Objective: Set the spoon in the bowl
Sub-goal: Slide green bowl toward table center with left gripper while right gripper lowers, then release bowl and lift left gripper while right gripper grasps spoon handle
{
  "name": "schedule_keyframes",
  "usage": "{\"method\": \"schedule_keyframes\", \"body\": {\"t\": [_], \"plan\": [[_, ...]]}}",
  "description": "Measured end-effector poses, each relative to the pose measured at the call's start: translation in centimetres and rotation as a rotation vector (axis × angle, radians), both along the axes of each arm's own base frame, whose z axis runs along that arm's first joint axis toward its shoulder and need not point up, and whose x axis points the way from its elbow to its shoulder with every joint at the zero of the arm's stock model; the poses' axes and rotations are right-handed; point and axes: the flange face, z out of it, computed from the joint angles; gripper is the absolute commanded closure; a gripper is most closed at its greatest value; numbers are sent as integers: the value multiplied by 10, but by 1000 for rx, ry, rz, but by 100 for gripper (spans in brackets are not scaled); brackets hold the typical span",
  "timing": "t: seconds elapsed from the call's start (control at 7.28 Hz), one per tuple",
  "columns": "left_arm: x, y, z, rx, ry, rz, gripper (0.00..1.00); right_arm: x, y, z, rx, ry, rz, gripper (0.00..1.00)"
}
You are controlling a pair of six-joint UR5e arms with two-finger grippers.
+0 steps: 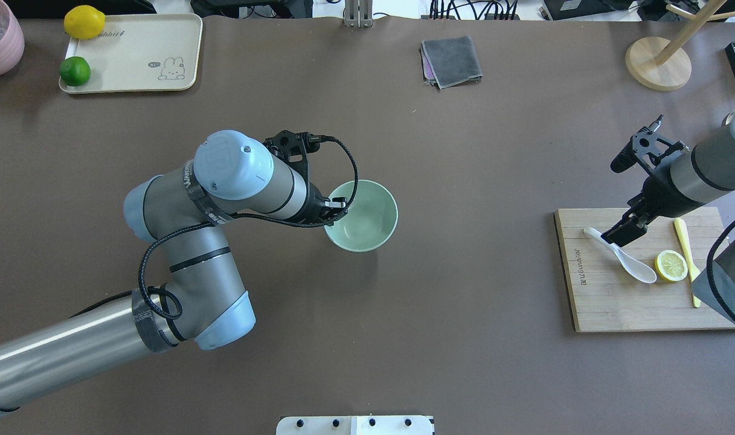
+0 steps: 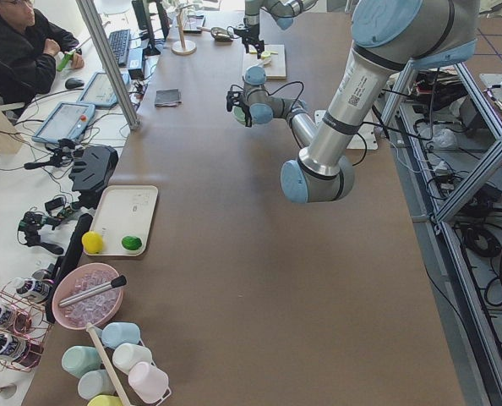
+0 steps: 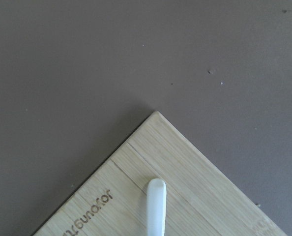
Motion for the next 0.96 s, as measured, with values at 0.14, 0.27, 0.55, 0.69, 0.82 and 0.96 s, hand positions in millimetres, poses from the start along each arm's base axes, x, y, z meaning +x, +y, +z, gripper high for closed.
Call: {"method": "schedule_keyframes", "body": {"t": [0.14, 0.27, 0.55, 0.69, 0.82, 0.96], "plan": [[3, 4, 0, 3, -1, 5, 15, -3, 0, 4, -9, 5, -1, 0], [5, 6, 0, 7, 0, 5, 3, -9, 1, 6, -22, 8, -3, 0], [3, 6, -6, 46, 5, -39, 3, -28, -1, 11, -56, 17, -2, 0], [3, 10, -12, 64, 16, -50, 3, -34, -3, 16, -67, 25, -3, 0], [-1, 13, -19, 76, 33, -54, 3, -38, -5, 22, -74, 37, -2, 2], [-6, 13, -25, 85, 46, -58, 3, -40, -5, 27, -76, 48, 0, 10]]}}
